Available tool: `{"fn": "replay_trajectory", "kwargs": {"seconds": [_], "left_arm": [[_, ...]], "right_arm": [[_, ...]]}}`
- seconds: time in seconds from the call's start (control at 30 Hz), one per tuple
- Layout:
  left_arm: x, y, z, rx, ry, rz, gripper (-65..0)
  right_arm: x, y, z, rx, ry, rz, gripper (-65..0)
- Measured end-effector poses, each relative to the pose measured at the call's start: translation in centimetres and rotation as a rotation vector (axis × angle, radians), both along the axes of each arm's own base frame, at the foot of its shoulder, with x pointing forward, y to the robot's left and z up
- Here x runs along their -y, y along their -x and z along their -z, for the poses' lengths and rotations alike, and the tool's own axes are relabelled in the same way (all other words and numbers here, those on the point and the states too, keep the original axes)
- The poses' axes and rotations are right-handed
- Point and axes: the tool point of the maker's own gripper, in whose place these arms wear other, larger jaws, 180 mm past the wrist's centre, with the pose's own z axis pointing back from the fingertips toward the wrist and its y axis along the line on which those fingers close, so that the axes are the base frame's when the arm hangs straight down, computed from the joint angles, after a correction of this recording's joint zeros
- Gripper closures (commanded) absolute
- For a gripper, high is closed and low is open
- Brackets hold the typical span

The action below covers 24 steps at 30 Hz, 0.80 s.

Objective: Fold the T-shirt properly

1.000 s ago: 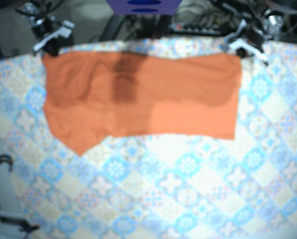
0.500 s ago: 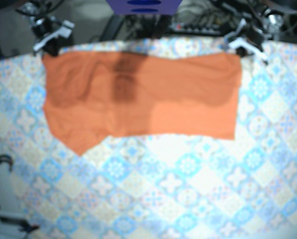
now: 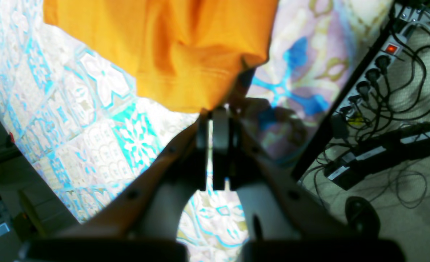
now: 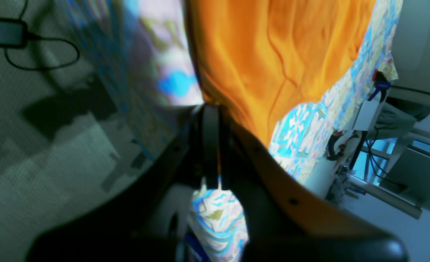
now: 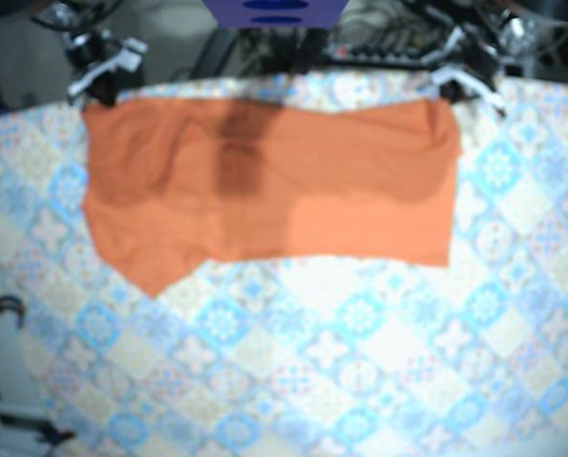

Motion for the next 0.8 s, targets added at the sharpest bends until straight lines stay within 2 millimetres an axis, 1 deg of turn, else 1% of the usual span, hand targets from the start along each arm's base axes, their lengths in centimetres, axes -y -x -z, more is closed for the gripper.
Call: {"fn": "replay_trajectory", "kwargs": {"seconds": [0.13,0.2,0.23,0.5,0.57,0.67,0.8], "left_arm": [[0.0,1.0,0.2,-0.022,0.0,0.01,0.0],[-0.5,1.5,0.2,-0.038,-0.015,0.026,0.0],[-0.8,1.5,0.2,-0.042,-0.026,0.022,0.0],[-0.6,1.6,0.2,-0.042,-0.02,0.024,0.0],[-0.9,1.5,0.1,-0.043,-0.03,0.036,0.0],[-1.6,2.3,0.0,-0.06,-0.048,0.04,0.0],[-1.6,2.8,0.1,-0.077,-0.047,0.056,0.0]], "right_arm": [[0.2,-0.1,-0.1,0.001,0.004,-0.002,-0.5],[0.2,0.0,-0.1,0.0,0.005,-0.003,-0.5],[0.2,-0.1,-0.1,0.0,0.005,-0.003,-0.5],[0.1,0.0,0.0,0.0,0.003,-0.001,-0.5],[0.0,0.0,0.0,0.001,0.001,-0.003,-0.4],[0.1,0.0,0.0,0.0,0.003,-0.001,-0.4],[0.1,0.0,0.0,0.0,0.001,-0.002,-0.4]]}}
